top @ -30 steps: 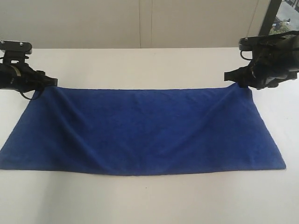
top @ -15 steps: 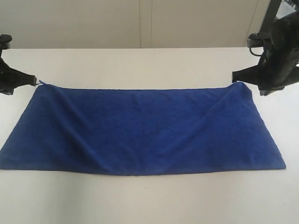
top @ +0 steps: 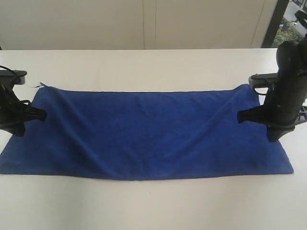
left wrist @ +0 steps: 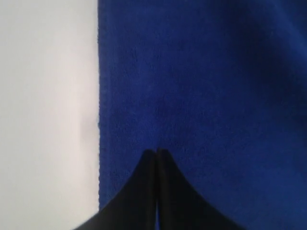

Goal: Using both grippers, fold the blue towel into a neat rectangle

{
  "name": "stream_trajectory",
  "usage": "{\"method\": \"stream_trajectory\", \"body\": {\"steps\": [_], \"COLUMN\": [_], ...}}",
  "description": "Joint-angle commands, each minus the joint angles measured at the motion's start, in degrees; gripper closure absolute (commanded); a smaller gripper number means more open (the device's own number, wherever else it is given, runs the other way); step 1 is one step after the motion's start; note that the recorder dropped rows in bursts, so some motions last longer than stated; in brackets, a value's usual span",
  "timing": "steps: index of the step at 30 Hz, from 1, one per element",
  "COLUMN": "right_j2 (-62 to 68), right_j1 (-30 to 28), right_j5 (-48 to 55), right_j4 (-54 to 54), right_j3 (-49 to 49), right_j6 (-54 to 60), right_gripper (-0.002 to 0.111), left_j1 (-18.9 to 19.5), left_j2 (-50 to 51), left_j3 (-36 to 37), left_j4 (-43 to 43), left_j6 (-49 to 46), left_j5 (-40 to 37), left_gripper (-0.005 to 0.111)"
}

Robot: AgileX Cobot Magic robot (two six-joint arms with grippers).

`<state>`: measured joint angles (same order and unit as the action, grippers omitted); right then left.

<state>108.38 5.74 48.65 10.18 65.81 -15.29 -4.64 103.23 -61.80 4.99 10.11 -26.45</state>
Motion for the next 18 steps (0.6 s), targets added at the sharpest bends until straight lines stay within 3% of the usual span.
{"method": "stream_trajectory", "body": {"steps": [1,11,18], "right_j2": [-2.05,-2.15,-2.02], "right_j1": [0.09,0.09,0.09], "right_j5": [-1.79,-7.08,-4.11], "right_j4": [-0.2,-0.22,-0.1], "right_j3": [-3.07,-9.19,-11.29], "right_j6": [0.66,0.55,0.55], "right_gripper": [0.108,0.108,0.108], "left_j1": [-0.16,-0.16,-0.16], "left_j2": [-0.52,1.54,1.54], "left_j3": [1.4,4.76,6.03], "left_j4": [-1.52,-1.52,-1.52], "left_j6": [-1.35,-1.35,-1.35], "left_j5": [-1.0,-2.02,-4.96], "left_gripper": [0.107,0.107,0.107]}}
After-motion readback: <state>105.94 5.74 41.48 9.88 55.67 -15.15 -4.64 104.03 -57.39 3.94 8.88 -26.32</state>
